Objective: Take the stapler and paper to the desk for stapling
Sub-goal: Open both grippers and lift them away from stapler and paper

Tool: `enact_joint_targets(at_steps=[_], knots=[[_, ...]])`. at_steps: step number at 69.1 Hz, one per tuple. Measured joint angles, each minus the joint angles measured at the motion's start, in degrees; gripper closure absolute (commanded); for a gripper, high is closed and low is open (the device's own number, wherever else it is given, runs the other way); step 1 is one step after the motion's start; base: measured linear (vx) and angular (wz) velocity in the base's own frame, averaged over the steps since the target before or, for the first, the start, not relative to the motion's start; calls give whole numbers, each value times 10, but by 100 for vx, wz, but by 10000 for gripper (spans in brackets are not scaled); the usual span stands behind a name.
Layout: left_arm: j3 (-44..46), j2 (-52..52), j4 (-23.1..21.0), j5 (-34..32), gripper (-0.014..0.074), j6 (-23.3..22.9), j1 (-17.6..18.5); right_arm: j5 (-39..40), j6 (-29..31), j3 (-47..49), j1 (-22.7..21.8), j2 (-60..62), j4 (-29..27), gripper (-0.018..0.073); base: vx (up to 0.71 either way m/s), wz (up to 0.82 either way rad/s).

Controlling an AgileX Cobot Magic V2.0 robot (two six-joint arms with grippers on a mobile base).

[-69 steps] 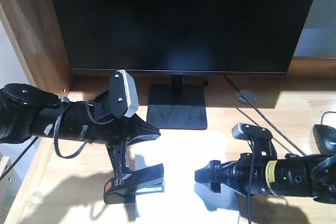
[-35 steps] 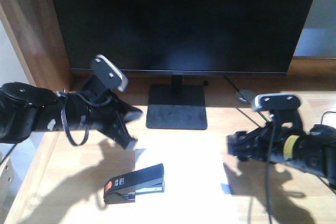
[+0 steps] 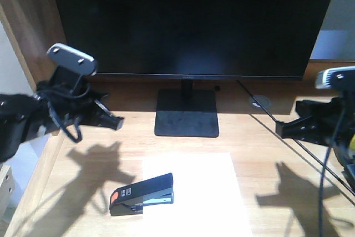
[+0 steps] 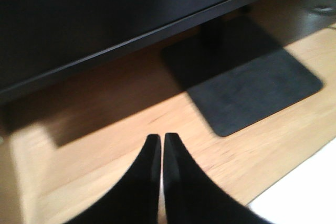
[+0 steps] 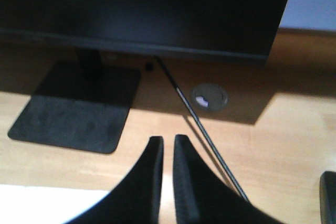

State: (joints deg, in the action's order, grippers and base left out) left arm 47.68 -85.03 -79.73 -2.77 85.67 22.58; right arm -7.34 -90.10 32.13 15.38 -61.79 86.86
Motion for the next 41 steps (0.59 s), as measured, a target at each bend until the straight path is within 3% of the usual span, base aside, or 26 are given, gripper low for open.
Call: enact_joint_targets(at_steps=[14,25,32,41], knots=[[-80,53,-10,-113,603,-1,0,-3,0,0,0,58,0,568,0,0],[-125,116,-12,-166,603,-1,0,-4,0,-1,0,105,0,568,0,0],[-142,162,2,-167,603,0,0,-4,0,-1,0,135,0,568,0,0],[-151,225,47,-110,603,0,0,-4,0,-1,0,170,0,568,0,0]])
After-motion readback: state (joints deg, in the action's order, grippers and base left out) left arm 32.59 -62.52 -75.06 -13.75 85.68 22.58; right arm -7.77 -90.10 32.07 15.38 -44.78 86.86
